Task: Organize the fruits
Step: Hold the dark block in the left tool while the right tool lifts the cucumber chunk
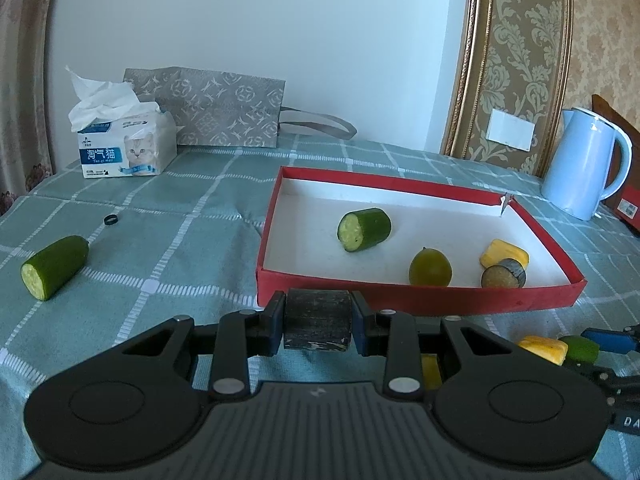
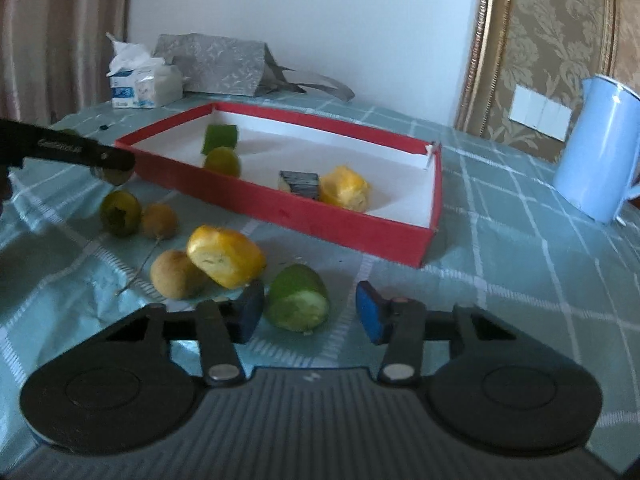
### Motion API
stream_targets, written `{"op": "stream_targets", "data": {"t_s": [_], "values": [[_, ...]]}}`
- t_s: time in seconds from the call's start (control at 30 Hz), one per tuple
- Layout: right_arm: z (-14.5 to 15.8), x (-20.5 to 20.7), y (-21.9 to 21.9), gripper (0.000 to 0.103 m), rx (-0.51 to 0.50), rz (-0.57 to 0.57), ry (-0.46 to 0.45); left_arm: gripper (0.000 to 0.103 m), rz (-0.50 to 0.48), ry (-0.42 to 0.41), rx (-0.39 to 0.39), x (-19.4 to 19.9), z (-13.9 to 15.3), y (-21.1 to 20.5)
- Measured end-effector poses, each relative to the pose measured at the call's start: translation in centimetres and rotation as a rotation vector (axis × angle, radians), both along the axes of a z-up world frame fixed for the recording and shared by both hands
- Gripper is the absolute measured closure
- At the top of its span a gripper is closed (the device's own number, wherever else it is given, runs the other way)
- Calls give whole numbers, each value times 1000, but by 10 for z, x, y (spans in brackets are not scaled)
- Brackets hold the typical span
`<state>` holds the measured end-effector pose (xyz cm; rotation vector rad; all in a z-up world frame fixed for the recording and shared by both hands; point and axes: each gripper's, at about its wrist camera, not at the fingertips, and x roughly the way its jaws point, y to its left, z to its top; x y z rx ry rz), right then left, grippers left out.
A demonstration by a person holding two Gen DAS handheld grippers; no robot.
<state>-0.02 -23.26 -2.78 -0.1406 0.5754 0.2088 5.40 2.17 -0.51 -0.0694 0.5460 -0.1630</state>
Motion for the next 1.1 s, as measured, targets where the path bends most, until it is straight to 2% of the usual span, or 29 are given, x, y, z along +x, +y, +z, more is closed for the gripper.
{"op": "stream_targets", "data": {"t_s": [0.07, 0.1, 0.13, 0.67, 0.8, 1.1], "values": [[-1, 2, -4, 57, 22, -6, 10, 70, -3, 2, 0, 0, 0, 0], [-1, 2, -5, 62, 29, -11, 10, 70, -4, 2, 0, 0, 0, 0], [-1, 2, -6, 72, 35, -11, 9, 70, -4, 1, 0, 0, 0, -1], [1, 2, -9, 72, 67, -72, -12, 70, -8, 1, 12, 0, 0, -4], [2, 1, -10, 72, 73, -79, -23, 70, -16, -4, -2, 1, 5, -5], [3, 0, -12, 72, 81, -81, -26, 70, -33, -38, 22, 8, 20, -21]]}}
